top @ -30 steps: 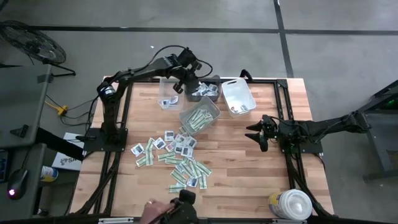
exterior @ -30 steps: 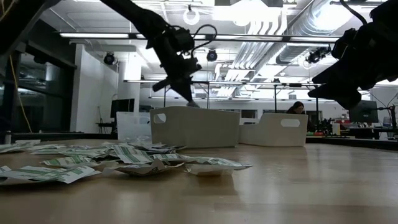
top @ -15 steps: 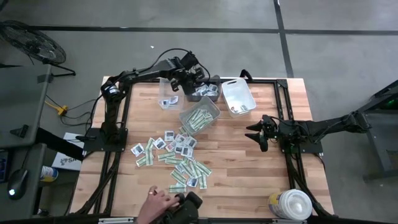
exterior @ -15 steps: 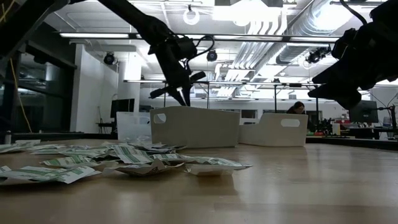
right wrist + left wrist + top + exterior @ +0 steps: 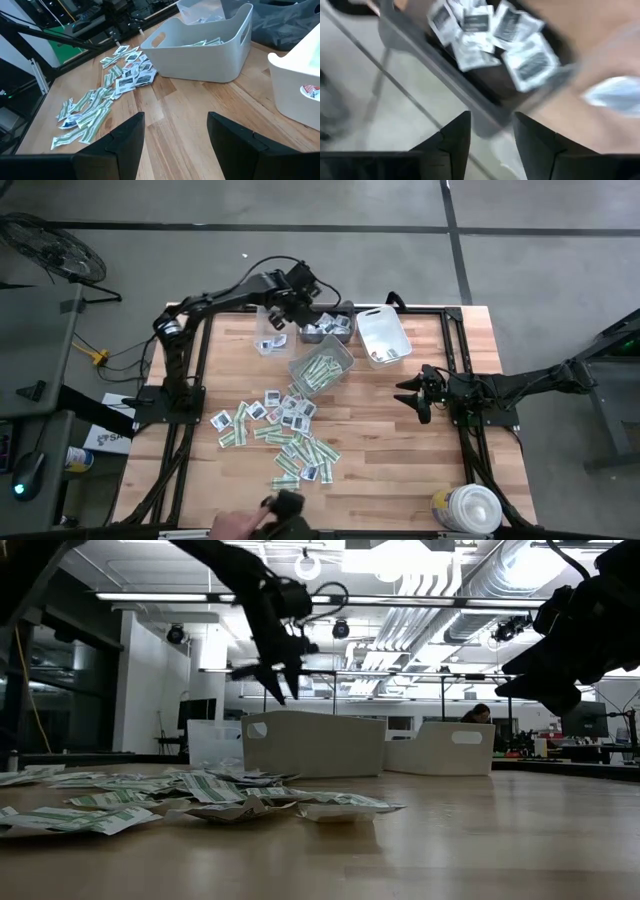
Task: Pick & Place First Aid Supplies
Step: Put the towelette pack into the black bin
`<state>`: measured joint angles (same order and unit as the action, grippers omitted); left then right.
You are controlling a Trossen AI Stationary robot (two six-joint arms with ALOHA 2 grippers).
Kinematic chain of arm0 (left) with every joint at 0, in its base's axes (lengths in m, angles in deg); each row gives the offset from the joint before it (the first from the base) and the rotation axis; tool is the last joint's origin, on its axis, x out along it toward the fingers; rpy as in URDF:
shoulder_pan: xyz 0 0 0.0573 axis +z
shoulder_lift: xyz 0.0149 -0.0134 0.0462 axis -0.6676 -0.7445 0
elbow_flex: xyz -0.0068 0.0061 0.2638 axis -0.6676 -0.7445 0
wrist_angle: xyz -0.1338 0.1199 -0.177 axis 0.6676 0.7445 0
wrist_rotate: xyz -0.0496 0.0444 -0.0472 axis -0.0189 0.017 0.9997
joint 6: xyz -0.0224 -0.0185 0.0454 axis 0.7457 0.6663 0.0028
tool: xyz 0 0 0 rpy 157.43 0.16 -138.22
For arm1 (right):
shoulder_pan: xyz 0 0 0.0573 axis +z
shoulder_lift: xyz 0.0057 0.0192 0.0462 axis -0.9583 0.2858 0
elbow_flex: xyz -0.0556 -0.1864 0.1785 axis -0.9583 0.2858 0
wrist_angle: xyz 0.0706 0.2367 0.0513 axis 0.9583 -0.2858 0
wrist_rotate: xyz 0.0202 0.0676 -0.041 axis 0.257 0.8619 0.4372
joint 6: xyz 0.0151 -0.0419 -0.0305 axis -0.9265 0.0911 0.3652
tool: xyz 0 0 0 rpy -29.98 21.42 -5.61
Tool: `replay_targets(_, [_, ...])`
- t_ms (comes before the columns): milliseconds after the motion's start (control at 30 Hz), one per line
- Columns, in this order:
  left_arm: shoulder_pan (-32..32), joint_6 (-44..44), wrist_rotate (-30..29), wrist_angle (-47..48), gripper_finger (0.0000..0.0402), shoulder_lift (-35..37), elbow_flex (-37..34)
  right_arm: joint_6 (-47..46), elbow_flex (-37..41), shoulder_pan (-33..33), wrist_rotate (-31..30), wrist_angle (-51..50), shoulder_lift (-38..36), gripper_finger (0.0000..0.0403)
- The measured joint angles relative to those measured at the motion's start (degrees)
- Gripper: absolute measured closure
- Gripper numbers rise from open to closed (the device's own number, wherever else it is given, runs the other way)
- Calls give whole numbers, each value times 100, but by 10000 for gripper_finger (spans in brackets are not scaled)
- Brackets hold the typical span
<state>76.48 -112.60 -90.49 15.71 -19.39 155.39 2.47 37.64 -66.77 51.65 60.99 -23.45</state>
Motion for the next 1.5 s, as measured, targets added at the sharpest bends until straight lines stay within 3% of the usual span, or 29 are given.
replay_targets(100, [-52, 938, 74, 742, 266, 376, 0, 0, 0, 1, 0, 0, 2, 195])
replay_targets(333, [-68, 3065, 1140, 2990, 291, 1202, -58, 1, 0, 1, -1, 0, 0, 195])
replay_targets(433, [-219, 3855, 1219, 3350, 298, 1657, -407, 0, 0, 0, -1, 0, 2, 195])
replay_targets(633, [-743, 5273, 1518, 3037, 302, 2985, -1926, 0, 0, 1, 0, -2, 2, 195])
replay_targets(800, [-1433, 7278, 1801, 2373, 302, 4147, -3456, 0, 0, 1, 0, 0, 0, 195])
replay_targets(933, [-2263, 8770, 1775, 2177, 302, 4694, -4219, 0, 0, 1, 0, 0, 0, 195])
replay_targets(1233, [-4420, 10764, 1007, 2148, 302, 4606, -4719, 0, 0, 1, 0, 0, 2, 195])
replay_targets(1367, [-5131, 11974, 439, 2113, 302, 4472, -4721, 0, 0, 1, 0, 0, 0, 195])
replay_targets(1500, [-5628, 13144, 247, 2092, 302, 4298, -4721, 0, 0, 1, 0, 0, 2, 195])
